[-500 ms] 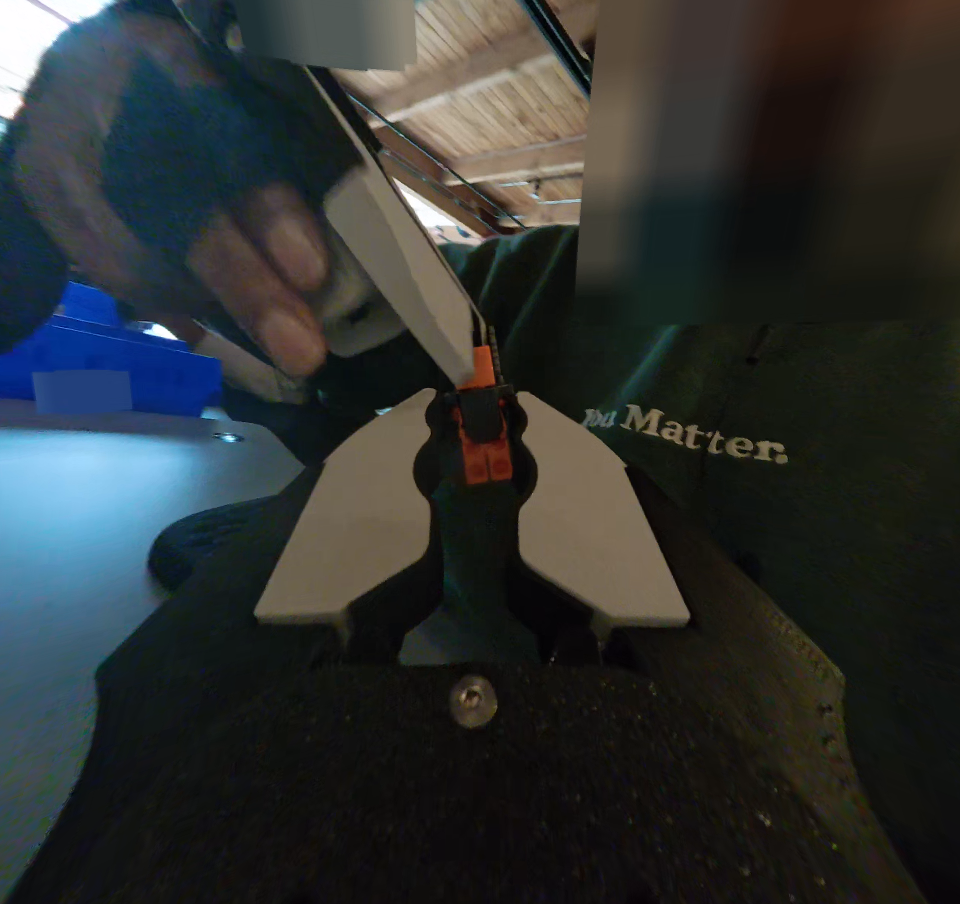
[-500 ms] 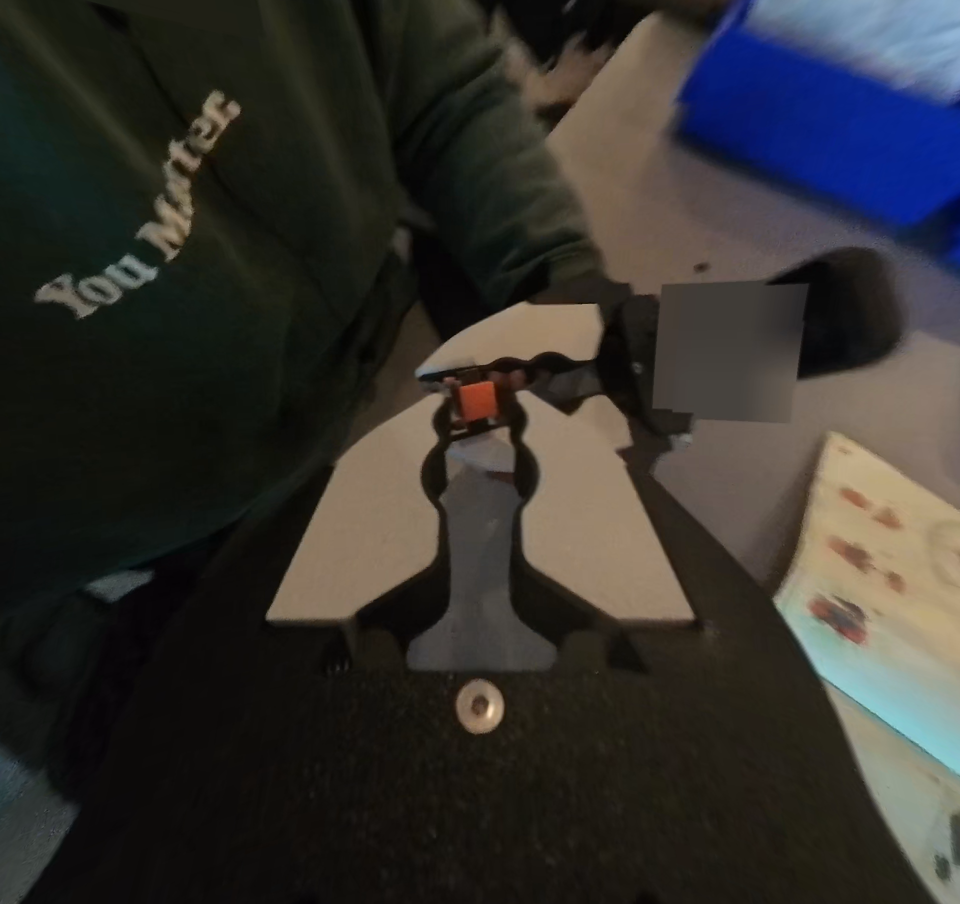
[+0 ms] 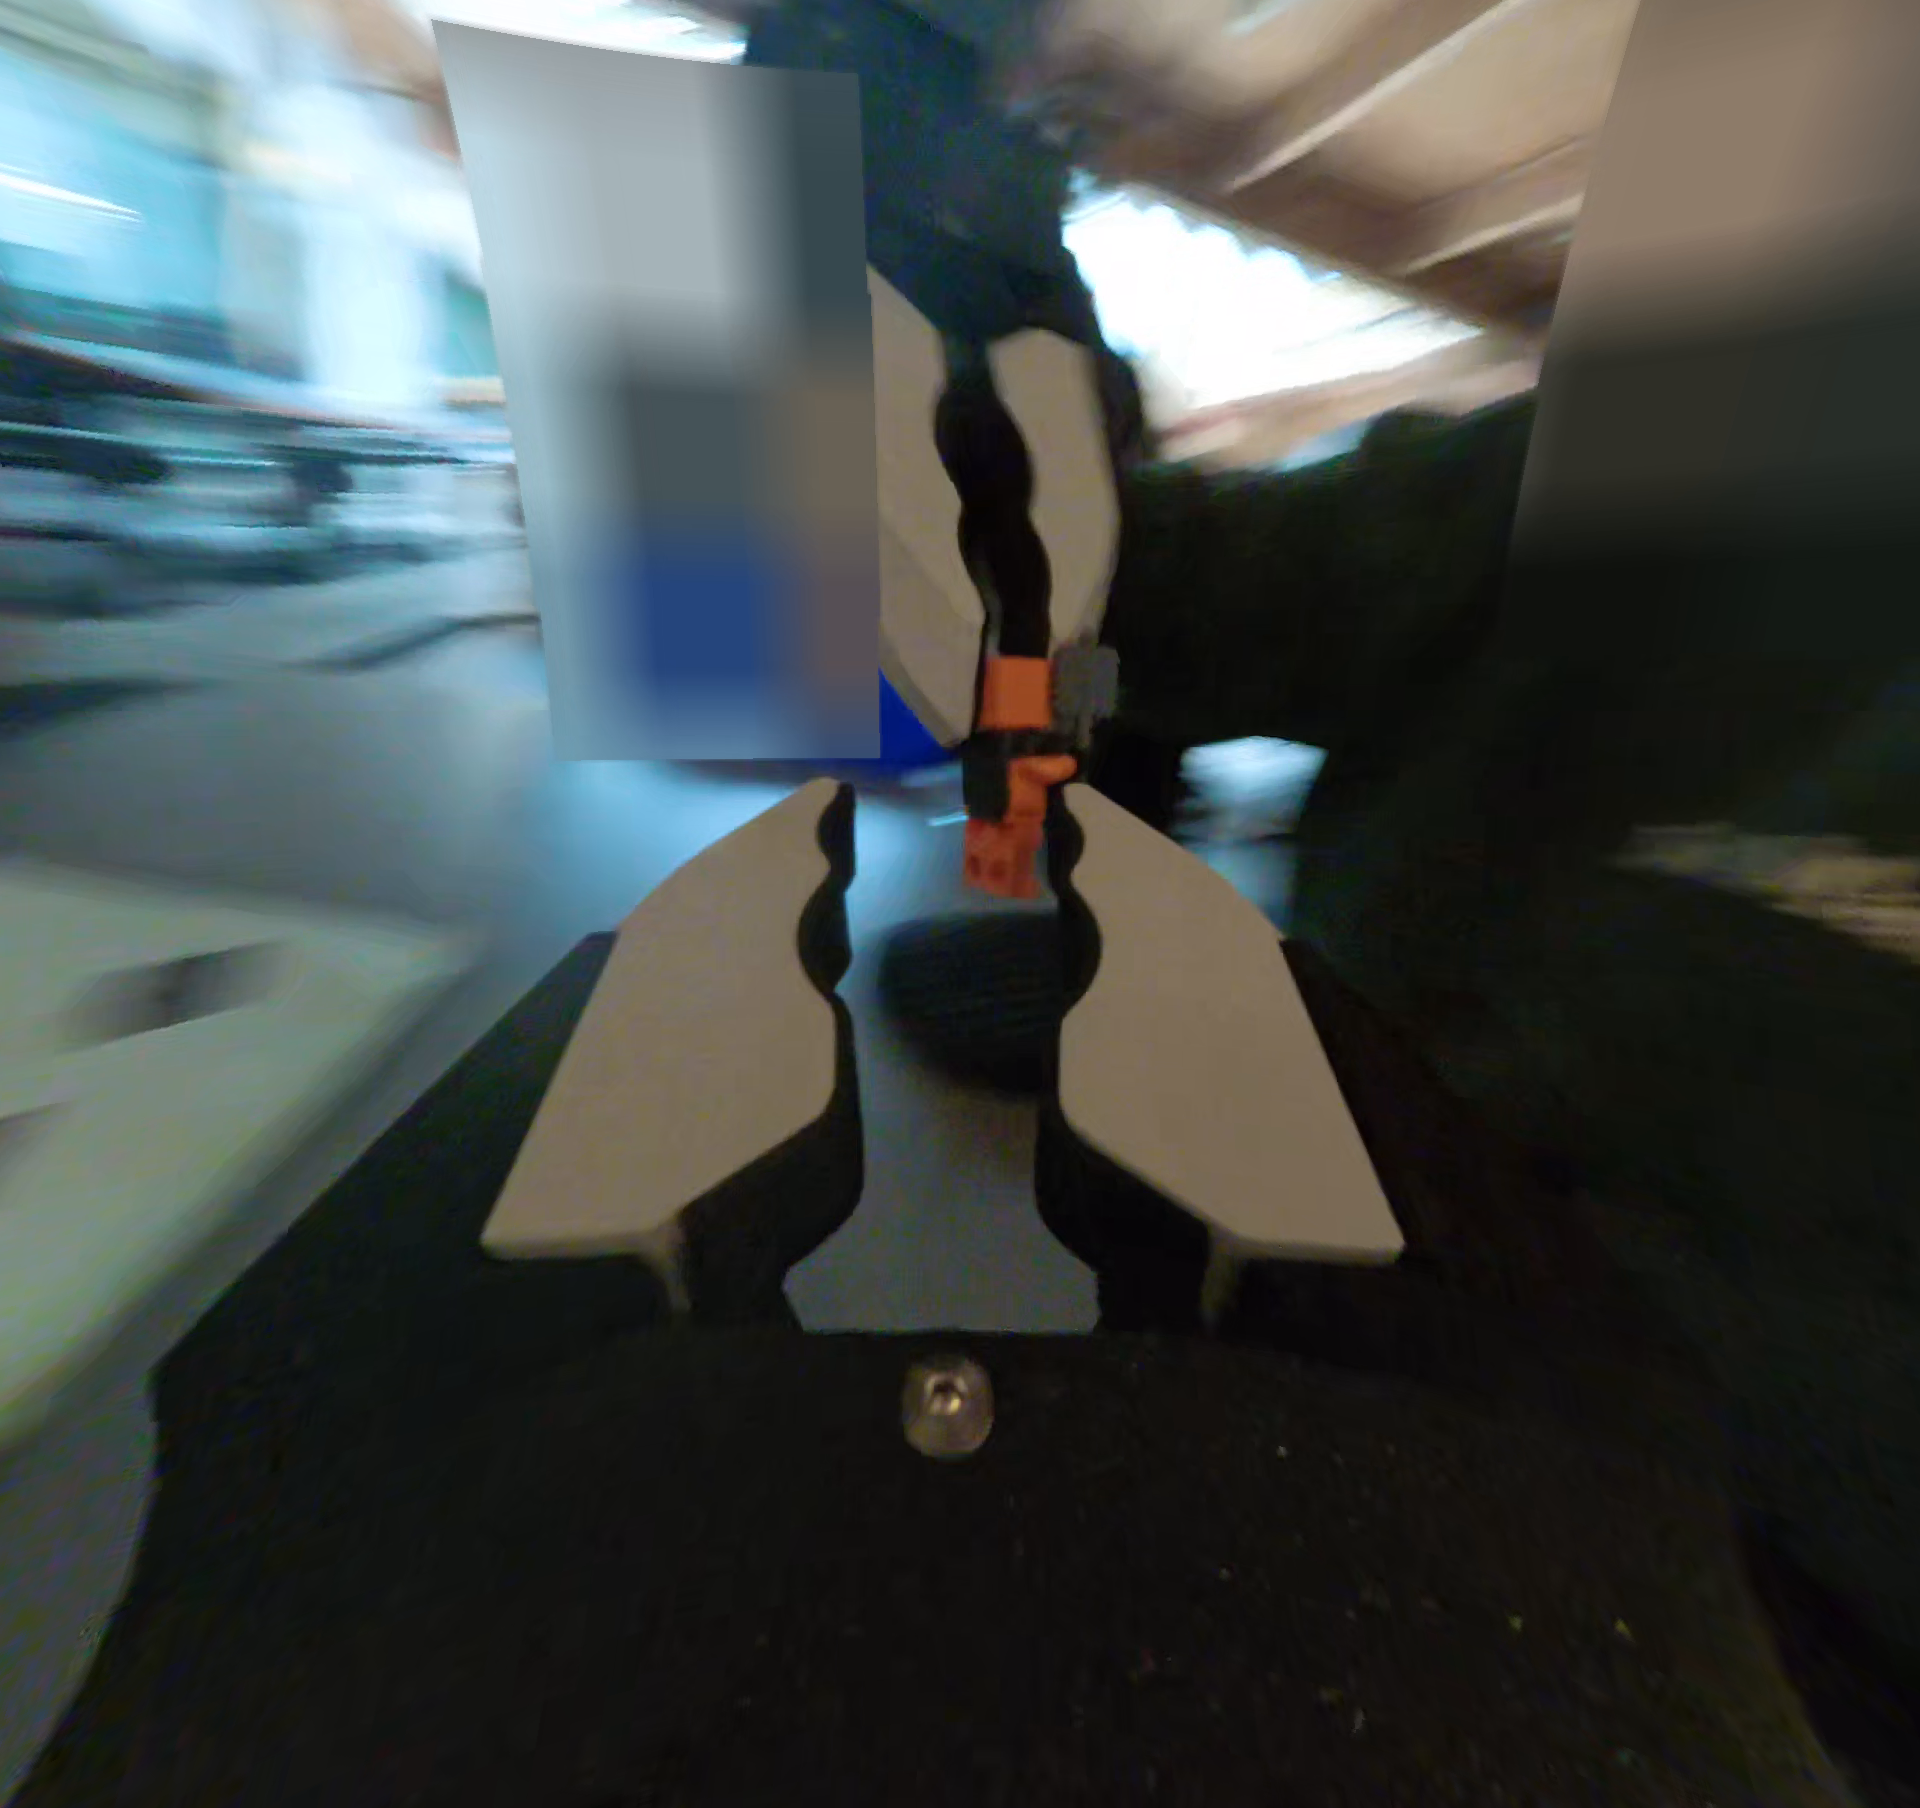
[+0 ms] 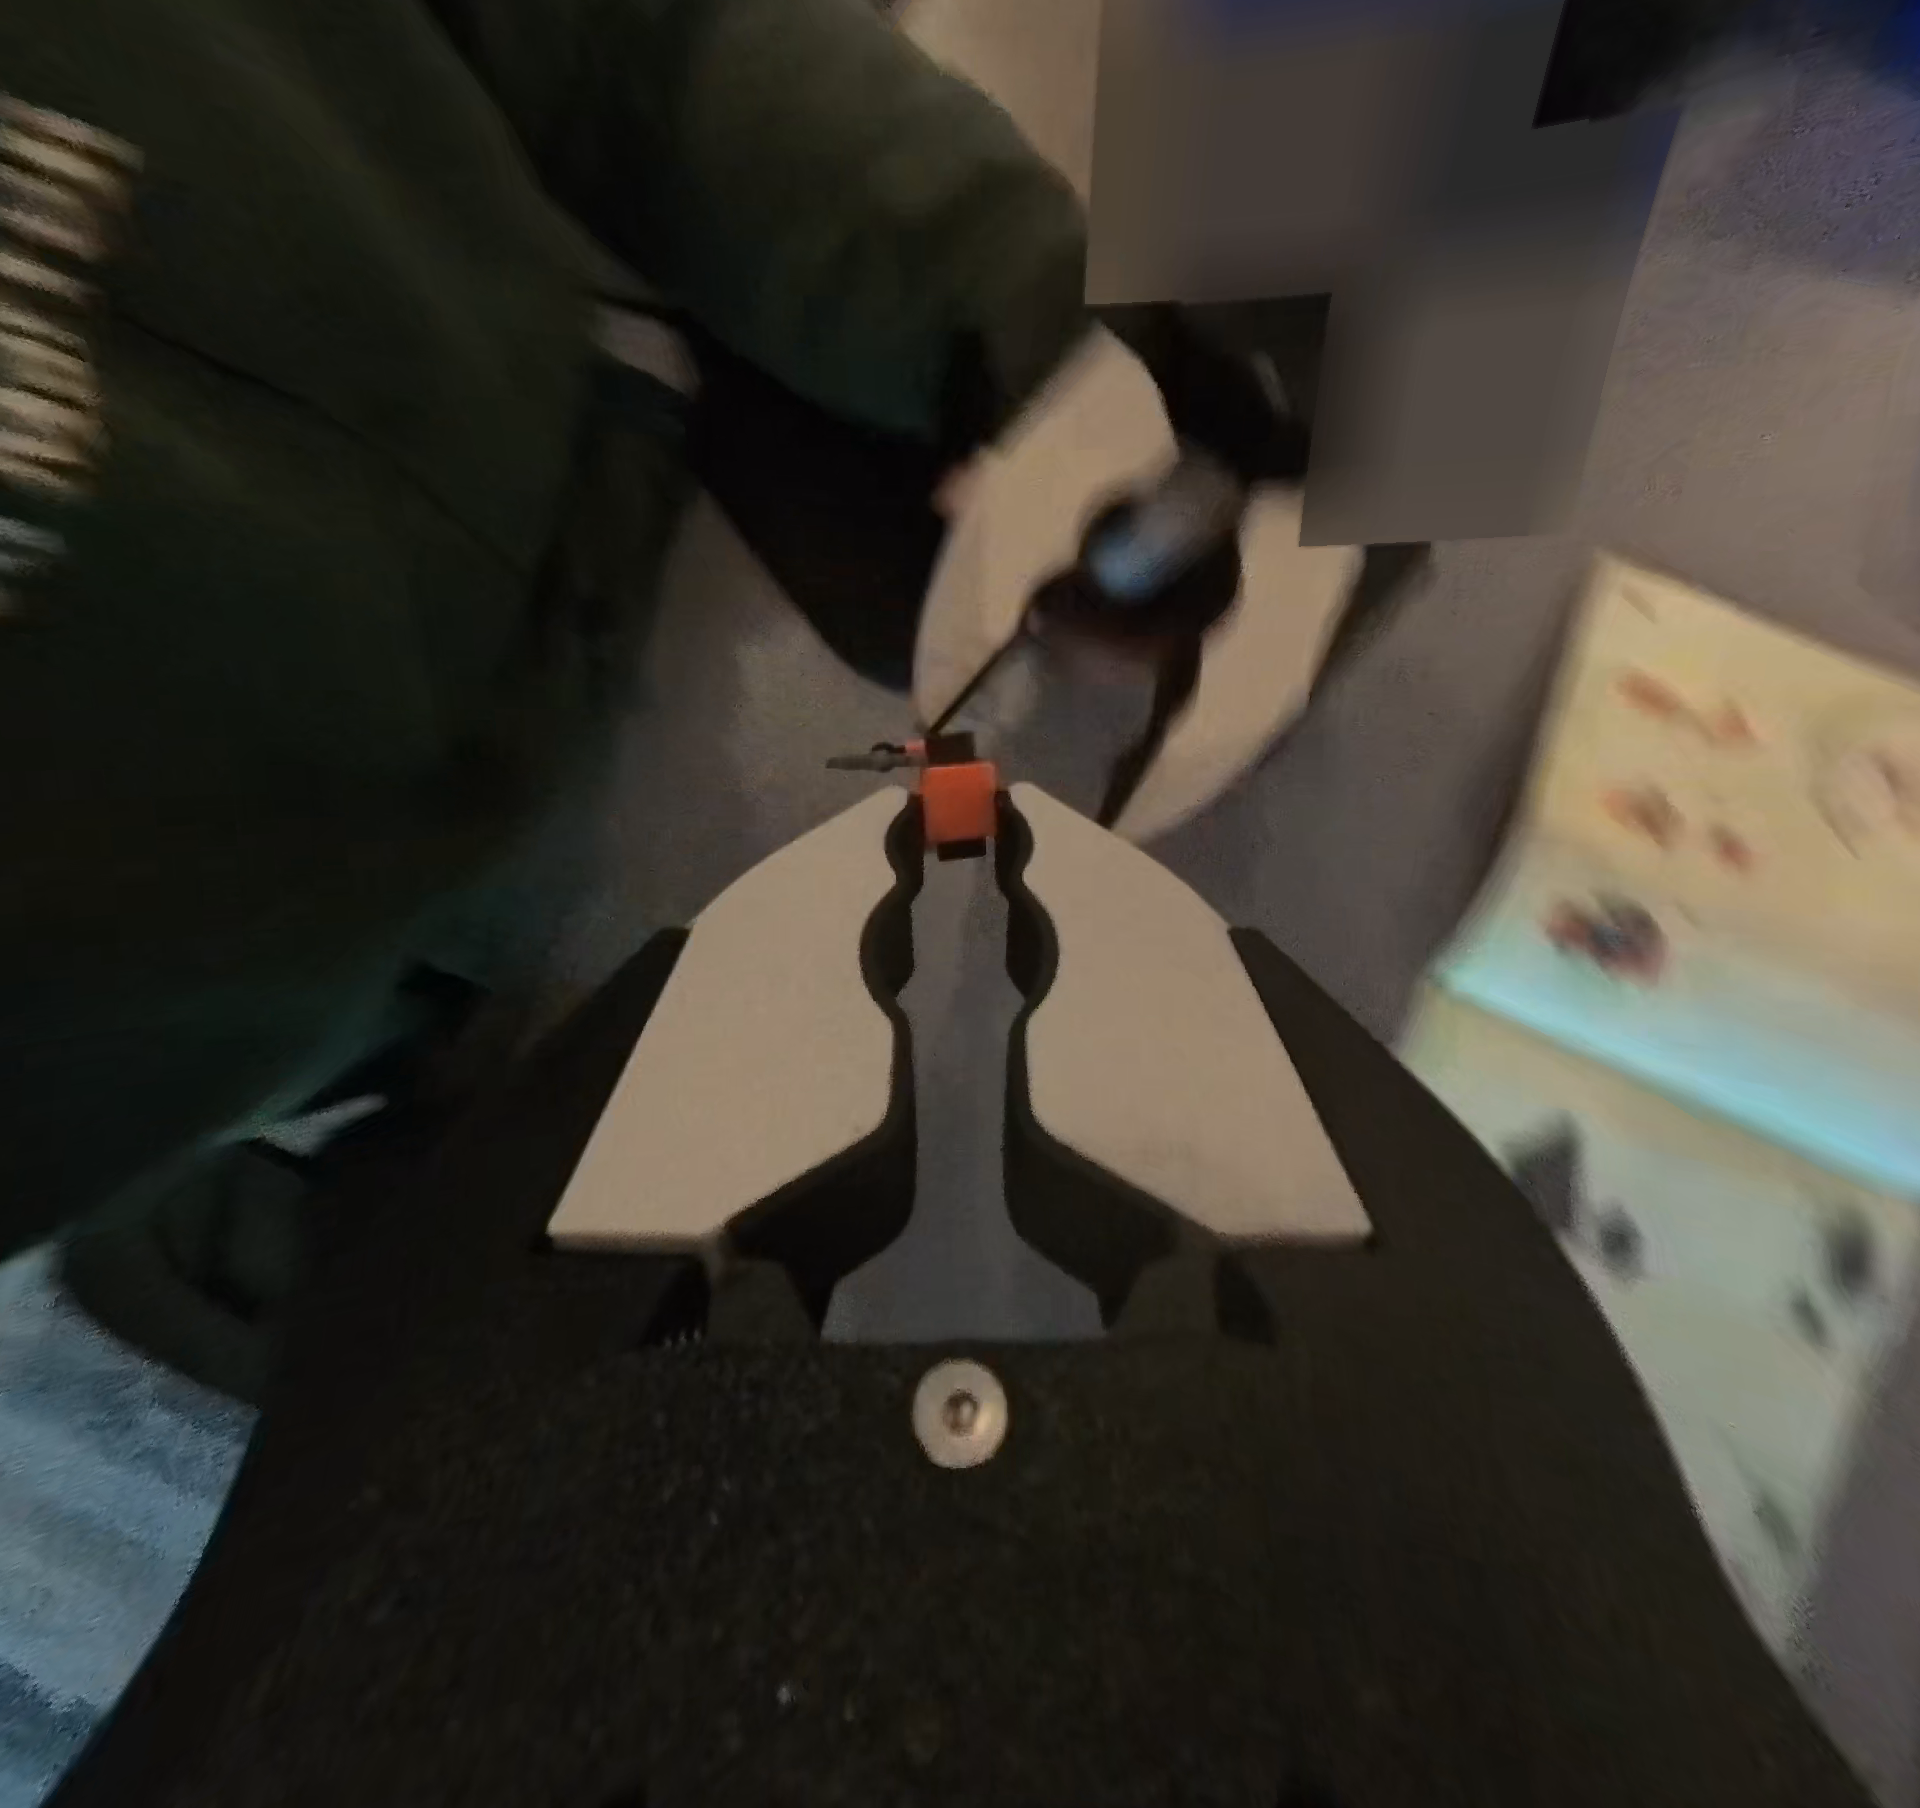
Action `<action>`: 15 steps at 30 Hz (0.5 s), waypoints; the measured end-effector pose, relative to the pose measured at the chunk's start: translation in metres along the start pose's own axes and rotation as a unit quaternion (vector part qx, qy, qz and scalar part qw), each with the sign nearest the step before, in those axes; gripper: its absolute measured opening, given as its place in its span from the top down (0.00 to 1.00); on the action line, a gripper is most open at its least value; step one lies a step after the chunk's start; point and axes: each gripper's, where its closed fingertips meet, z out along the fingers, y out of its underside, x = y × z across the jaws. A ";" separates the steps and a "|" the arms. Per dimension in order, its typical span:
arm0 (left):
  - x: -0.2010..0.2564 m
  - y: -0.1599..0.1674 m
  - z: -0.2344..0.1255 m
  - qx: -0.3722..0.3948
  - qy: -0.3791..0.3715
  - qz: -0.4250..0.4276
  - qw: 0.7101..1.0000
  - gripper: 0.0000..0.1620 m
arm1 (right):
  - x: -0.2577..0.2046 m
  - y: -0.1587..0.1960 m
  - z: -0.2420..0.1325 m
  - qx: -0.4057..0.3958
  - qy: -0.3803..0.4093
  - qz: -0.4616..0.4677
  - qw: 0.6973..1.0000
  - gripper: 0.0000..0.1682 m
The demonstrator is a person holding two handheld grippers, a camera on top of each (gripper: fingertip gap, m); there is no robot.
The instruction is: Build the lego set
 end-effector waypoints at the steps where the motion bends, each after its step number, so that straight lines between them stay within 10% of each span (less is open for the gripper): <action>1: -0.015 0.001 -0.007 -0.016 -0.058 0.034 0.998 0.80 | 0.016 0.011 0.003 -0.019 0.029 0.013 0.999 0.93; 5: -0.056 0.012 -0.032 -0.078 -0.222 0.106 0.966 0.87 | 0.064 0.061 0.024 -0.083 0.092 0.071 0.990 0.92; 15: -0.083 0.047 -0.050 -0.174 -0.328 0.129 0.920 1.00 | 0.108 0.113 0.074 -0.136 0.096 0.135 0.977 0.92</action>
